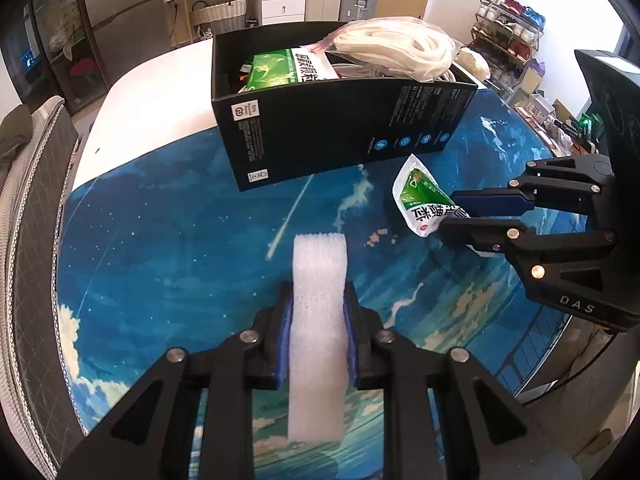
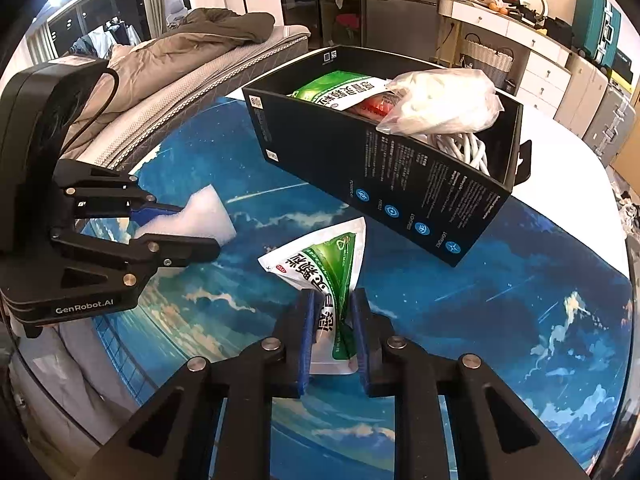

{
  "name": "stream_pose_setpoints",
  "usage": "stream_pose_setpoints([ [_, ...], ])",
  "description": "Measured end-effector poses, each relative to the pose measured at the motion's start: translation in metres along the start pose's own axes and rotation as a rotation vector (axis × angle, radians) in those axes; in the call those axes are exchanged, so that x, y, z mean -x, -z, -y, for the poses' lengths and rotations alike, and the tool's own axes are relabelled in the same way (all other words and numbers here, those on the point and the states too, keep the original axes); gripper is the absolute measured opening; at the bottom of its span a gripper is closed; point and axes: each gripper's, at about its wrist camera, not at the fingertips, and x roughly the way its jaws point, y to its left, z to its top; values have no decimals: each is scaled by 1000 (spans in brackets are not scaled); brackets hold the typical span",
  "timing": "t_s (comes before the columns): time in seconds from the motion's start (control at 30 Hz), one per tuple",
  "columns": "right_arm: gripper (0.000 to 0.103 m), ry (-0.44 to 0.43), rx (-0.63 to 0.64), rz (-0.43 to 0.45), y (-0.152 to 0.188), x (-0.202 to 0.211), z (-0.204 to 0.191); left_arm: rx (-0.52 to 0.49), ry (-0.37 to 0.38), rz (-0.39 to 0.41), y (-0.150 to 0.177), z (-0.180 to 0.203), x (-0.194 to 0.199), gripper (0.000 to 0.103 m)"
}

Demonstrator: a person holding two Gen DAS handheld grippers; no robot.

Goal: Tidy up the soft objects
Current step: 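Lift the foam strip and green-white packet and carry them over the box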

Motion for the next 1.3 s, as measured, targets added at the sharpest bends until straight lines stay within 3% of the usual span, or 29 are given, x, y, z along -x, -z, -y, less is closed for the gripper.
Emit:
stream_pose_setpoints([
  [0.3, 15, -3, -35, 14, -1, 4, 4, 8, 10, 20, 0, -3, 5, 20],
  [0.43, 15, 1, -39, 60, -5, 17, 6, 1, 6, 51, -2, -2, 12, 20],
  [0.63, 15, 13, -62, 186, -10, 53, 8, -27, -17, 171, -7, 3, 35, 20],
  [0.87, 15, 84, -70, 392, -6, 86, 2, -1, -25, 321, -10, -5, 61, 20],
  [1.17, 15, 147, -73, 616, 15, 100, -3, -10, -87, 504, 2, 7, 77, 20],
  [1.3, 15, 157, -79, 675, 27, 98, -6, -4, -105, 565, 11, 14, 81, 20],
])
